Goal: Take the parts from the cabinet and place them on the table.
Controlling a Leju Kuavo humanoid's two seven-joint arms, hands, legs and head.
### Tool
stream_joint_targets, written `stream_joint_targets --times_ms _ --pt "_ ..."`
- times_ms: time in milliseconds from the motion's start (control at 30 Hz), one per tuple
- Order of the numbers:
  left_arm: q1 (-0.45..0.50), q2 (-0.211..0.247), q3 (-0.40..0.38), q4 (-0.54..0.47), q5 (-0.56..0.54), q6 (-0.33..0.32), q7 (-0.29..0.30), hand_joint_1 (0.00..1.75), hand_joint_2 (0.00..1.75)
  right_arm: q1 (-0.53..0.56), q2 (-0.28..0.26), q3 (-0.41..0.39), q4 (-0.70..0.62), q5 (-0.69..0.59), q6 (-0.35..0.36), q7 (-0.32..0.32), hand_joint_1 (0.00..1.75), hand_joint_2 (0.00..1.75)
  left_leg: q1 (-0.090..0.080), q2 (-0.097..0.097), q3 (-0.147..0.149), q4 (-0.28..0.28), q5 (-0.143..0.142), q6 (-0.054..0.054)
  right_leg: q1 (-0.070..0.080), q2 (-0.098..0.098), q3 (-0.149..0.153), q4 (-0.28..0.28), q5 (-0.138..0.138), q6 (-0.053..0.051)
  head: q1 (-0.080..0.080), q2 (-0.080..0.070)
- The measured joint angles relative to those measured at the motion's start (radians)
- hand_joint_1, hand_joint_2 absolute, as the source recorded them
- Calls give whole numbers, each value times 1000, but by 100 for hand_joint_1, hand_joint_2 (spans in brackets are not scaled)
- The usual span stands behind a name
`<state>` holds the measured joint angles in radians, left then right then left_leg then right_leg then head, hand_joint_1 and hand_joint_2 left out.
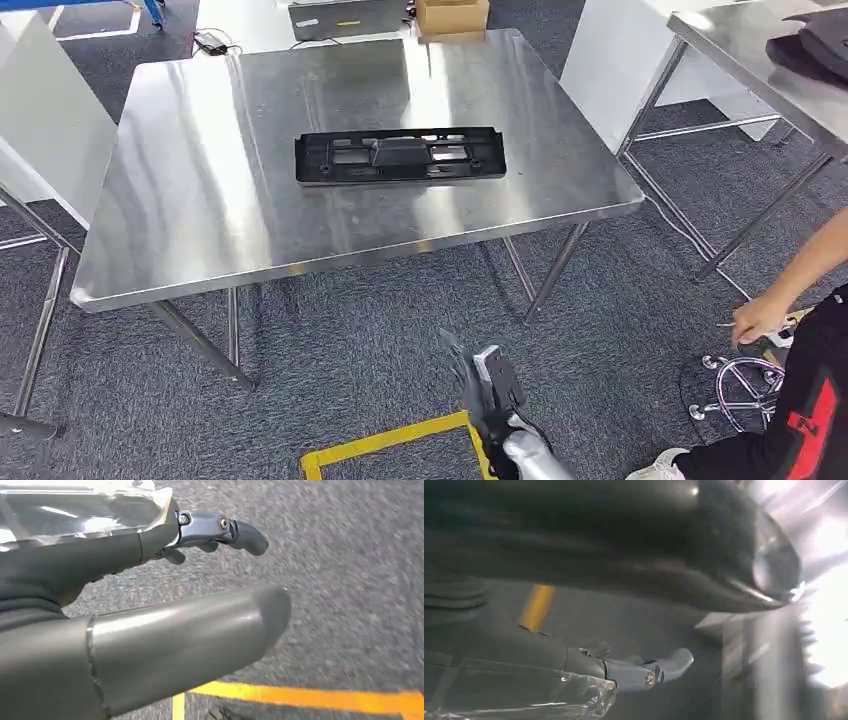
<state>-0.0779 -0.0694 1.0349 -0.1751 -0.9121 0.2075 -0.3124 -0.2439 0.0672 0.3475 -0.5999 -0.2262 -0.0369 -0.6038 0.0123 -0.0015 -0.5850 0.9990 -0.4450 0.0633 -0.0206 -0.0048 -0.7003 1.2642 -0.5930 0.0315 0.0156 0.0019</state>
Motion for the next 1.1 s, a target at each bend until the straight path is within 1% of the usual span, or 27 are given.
stream_joint_targets --times_ms 33,67,133,167,200,233,267,333,367,433,467,500,533,567,600,633,667,700,733,833,867,900,933,1000,1033,1067,1100 --pt "3 -4 2 0 1 5 -4 0 0 2 -12 -10 48 6 -61 19 0 0 -2 -1 -12 1 14 0 1 1 -2 53 -8 10 1 0" --pt "6 -8 3 0 1 8 -10 0 0 8 -25 -21 93 16 -120 51 0 0 -4 -1 -29 2 28 0 1 2 18 57 10 22 0 0" --pt "8 -15 5 1 -6 9 -13 0 0 20 -53 -34 173 36 -201 140 0 0 -8 -1 -56 2 50 -3 6 2 115 -48 65 38 0 0" --pt "8 -18 5 2 -11 8 -13 0 0 29 -64 -38 202 45 -215 195 0 0 -9 -2 -67 2 61 -5 7 1 182 -138 71 32 1 0" --pt "6 -22 5 2 -14 7 -13 0 0 38 -79 -41 223 52 -222 250 0 0 -10 -2 -70 4 70 -10 12 1 255 -234 54 17 1 0" --pt "6 -24 5 2 -17 6 -13 0 0 47 -89 -41 245 61 -226 292 0 0 -15 -1 -74 5 78 -16 23 0 305 -323 34 11 5 0" --pt "6 -24 5 2 -18 6 -13 0 0 57 -96 -41 269 64 -227 312 0 0 -16 4 -73 -1 93 -22 21 2 288 -320 36 11 1 0" --pt "5 -25 4 2 -21 5 -13 0 0 78 -104 -41 298 66 -229 346 0 0 -13 6 -75 -7 112 -35 25 3 279 -317 50 -4 1 0" --pt "7 -24 4 2 -22 4 -13 0 0 85 -105 -41 313 67 -225 372 0 0 -6 4 -81 -2 103 -42 0 0 272 -321 65 -14 1 0" --pt "7 -26 4 2 -30 2 -13 0 0 95 -109 -41 333 62 -210 414 0 0 -2 1 -108 84 -36 -55 3 -4 244 -320 90 -35 -4 0" --pt "7 -26 3 2 -32 0 -13 0 0 100 -111 -44 341 43 -190 448 0 0 -1 0 -123 161 -105 -62 3 -4 227 -320 103 -36 -5 0" --pt "5 -26 3 2 -34 -6 -13 0 0 108 -113 -56 353 -3 -156 495 0 0 0 0 -134 239 -152 -68 4 -5 211 -319 116 -34 -5 0" --pt "4 -26 3 2 -41 -11 -15 0 0 120 -113 -76 361 -57 -127 530 0 0 2 1 -136 296 -161 -72 4 -9 196 -317 127 -32 -4 0" --pt "2 -26 2 2 -44 -15 -16 0 0 136 -113 -102 368 -107 -116 558 0 0 5 0 -128 330 -132 -75 4 -13 186 -313 138 -28 -5 0" --pt "1 -26 1 2 -53 -22 -18 0 0 152 -113 -133 376 -144 -125 583 0 0 10 1 -103 325 -82 -78 2 -15 166 -306 147 -23 -5 0" --pt "1 -26 -1 2 -56 -29 -19 0 0 166 -110 -159 382 -154 -141 607 0 0 14 1 -56 280 -38 -79 0 -16 146 -296 155 -17 -5 0" --pt "0 -27 -4 2 -65 -31 -20 0 0 173 -106 -174 385 -153 -154 626 0 0 17 1 7 204 -29 -80 -2 -15 128 -285 161 -13 -5 0" --pt "-5 -29 -6 2 -73 -32 -20 0 0 176 -104 -182 388 -147 -161 646 0 0 20 -3 83 104 -60 -79 -2 -13 117 -272 165 -6 -6 0" --pt "-10 -30 -11 0 -80 -35 -19 0 0 179 -101 -187 389 -137 -161 661 0 0 14 -7 132 23 -94 -76 3 -12 105 -261 170 0 -5 0" --pt "-28 -34 -28 -1 -105 -39 -2 0 0 182 -94 -193 399 -106 -172 701 0 0 3 -8 118 5 -107 -59 3 -13 89 -261 199 29 -4 0" --pt "-28 -38 -32 -2 -107 -40 5 0 0 187 -90 -193 403 -92 -182 704 0 0 4 -4 101 -7 -91 -37 14 -11 82 -261 205 40 -2 0" --pt "-32 -42 -37 -2 -112 -40 9 0 0 188 -87 -193 405 -79 -189 705 0 0 3 1 95 -7 -77 -22 4 -8 70 -240 171 33 -5 0" --pt "-33 -43 -42 -3 -114 -40 11 0 0 188 -83 -191 406 -69 -193 705 0 0 3 3 77 -7 -66 -9 5 -5 50 -192 114 20 0 0" --pt "-37 -42 -47 -5 -114 -40 15 0 0 189 -79 -188 408 -58 -199 698 0 0 0 6 48 -7 -41 -3 2 -3 10 -47 15 10 1 0" --pt "-40 -42 -47 -6 -114 -40 15 0 0 189 -78 -187 409 -54 -201 693 0 0 -1 9 29 -6 -27 -4 3 -1 0 26 -10 16 1 0" --pt "-41 -44 -47 -6 -115 -41 16 0 0 189 -78 -186 409 -50 -202 689 0 0 -2 11 13 -6 -14 -7 3 0 10 57 0 28 1 0" --pt "-41 -46 -47 -6 -115 -42 16 0 0 189 -78 -184 409 -48 -202 686 0 0 -2 13 -2 -5 -2 -9 3 0 40 45 28 43 1 0"
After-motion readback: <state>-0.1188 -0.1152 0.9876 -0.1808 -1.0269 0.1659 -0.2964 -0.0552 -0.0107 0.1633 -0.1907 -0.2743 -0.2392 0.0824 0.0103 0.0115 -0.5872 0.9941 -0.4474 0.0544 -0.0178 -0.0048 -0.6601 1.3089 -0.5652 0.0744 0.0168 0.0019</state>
